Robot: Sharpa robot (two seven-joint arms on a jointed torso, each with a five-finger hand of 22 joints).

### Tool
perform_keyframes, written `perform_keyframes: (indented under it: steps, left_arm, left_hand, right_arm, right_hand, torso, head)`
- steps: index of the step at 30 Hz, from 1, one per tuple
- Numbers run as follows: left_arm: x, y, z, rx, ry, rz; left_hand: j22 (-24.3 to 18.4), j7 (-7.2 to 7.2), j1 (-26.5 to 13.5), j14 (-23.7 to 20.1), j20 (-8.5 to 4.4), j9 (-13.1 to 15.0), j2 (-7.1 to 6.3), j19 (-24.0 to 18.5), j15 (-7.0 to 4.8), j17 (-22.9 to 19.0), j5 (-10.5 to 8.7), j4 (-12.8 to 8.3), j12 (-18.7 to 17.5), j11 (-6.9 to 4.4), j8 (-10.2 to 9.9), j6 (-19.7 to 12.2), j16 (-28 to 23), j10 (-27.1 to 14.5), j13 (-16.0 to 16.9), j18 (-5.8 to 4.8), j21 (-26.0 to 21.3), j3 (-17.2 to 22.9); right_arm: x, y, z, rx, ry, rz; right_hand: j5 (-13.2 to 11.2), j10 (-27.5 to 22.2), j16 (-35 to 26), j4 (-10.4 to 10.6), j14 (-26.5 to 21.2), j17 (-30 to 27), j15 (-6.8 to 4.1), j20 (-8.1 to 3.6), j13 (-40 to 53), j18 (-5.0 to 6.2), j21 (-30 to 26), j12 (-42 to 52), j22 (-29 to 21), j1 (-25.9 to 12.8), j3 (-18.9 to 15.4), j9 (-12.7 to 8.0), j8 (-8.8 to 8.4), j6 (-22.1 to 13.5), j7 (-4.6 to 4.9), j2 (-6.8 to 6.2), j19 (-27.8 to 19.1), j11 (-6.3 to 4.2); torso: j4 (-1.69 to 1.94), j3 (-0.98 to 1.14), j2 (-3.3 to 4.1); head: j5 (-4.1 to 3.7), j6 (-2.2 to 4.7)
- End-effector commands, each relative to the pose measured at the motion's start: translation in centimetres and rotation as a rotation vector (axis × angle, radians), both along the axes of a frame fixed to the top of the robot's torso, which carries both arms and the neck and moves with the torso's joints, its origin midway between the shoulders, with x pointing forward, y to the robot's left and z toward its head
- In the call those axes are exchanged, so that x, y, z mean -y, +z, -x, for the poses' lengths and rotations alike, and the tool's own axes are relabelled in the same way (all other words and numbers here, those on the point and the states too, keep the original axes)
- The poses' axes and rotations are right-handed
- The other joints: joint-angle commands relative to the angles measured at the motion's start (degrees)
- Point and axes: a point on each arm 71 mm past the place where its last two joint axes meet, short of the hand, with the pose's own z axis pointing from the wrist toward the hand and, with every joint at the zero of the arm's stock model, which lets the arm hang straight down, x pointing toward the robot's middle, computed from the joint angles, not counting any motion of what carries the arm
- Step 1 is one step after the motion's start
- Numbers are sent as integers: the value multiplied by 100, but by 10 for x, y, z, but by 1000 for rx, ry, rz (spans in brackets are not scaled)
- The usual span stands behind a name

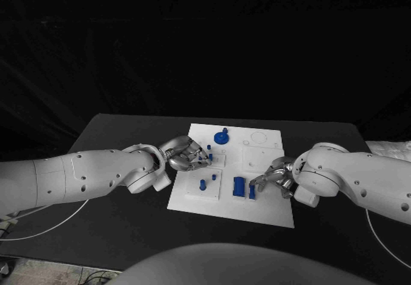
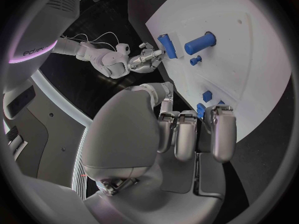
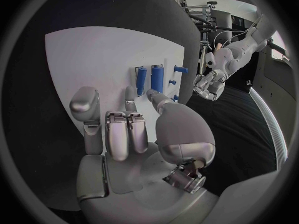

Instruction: Assemble the parts on the task board

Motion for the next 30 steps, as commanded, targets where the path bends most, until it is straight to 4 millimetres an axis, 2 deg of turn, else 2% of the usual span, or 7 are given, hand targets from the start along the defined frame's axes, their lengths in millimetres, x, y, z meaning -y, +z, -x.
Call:
perform_keyframes:
  steps: [1,7,13,18,20,24,30]
  left_arm:
    - [2,0,1,-9,-16,4]
    - [0,1,2,-5,-11,4]
    - [-2,2,2,5,-8,8]
    - [-2,2,2,10,-7,10]
    - [-2,2,2,9,-9,11]
    - [-2,2,3,8,-10,10]
    - [-3,2,3,3,-10,8]
  left_hand:
    - [1355,-17,38,592,-1,6,3,161,-7,1506,17,-16,-11,7,36,-23,14,537,1425,-16,-8,9]
    - [1354,-17,47,592,0,9,2,159,-6,1506,17,-24,-13,7,42,-22,14,536,1423,-15,-9,18]
    - [1357,-18,53,592,0,11,3,168,-6,1506,18,-29,-11,7,46,-20,14,538,1426,-17,-3,22]
    - [1360,-18,58,592,1,12,4,176,-6,1506,18,-33,0,6,49,-19,14,548,1438,-19,3,26]
    - [1360,-18,58,592,1,12,4,176,-6,1506,18,-33,0,6,49,-19,14,548,1438,-19,3,26]
    - [1360,-18,68,592,1,14,5,176,-7,1506,20,-41,0,5,52,-18,14,548,1438,-19,2,34]
    - [1360,-18,68,592,1,14,5,176,-7,1506,20,-41,0,5,52,-18,14,548,1438,-19,2,34]
  right_arm:
    - [2,2,2,25,-27,-45]
    - [13,15,13,130,-25,-157]
    - [18,35,28,392,94,-240]
    - [21,44,47,659,253,-233]
    - [22,40,53,709,291,-221]
    - [23,31,62,778,343,-205]
    - [23,14,73,853,374,-210]
  right_hand:
    - [-89,597,-21,52,486,1274,25,16,1510,35,-4,22,630,-92,-41,-10,-36,40,10,-8,28,52]
    - [211,597,154,-99,565,1434,-4,-7,1510,-17,308,22,719,209,-25,124,91,-37,-18,-59,167,27]
    - [910,597,232,-679,598,1507,-52,-68,1510,-138,1005,22,889,1236,213,888,763,-462,-79,4,404,-25]
    - [702,597,232,-685,598,1507,28,-10,1510,-202,1410,22,966,1660,193,1445,1419,-889,-2,-34,455,15]
    - [380,597,232,-585,598,1507,38,4,1510,-206,1466,22,972,1675,117,1684,1711,-979,-31,-73,449,14]
    - [43,597,232,-428,598,1507,31,7,1510,-197,1462,22,961,1677,-1,1918,2025,-1100,-44,-133,410,14]
    - [366,597,232,-351,598,1507,50,20,1510,-202,1514,22,963,1915,-18,2139,2320,-1472,11,-227,385,43]
  torso:
    - [3,2,1]
    - [-3,0,-3]
    - [-6,-1,-4]
    - [-5,-2,-7]
    - [-6,-4,-4]
    - [-1,-1,1]
    - [-3,-2,3]
  head:
    - [18,-1]
    - [54,-1]
    - [48,-1]
    - [-12,-1]
    - [-28,-1]
    - [5,-1]
    - [23,-1]
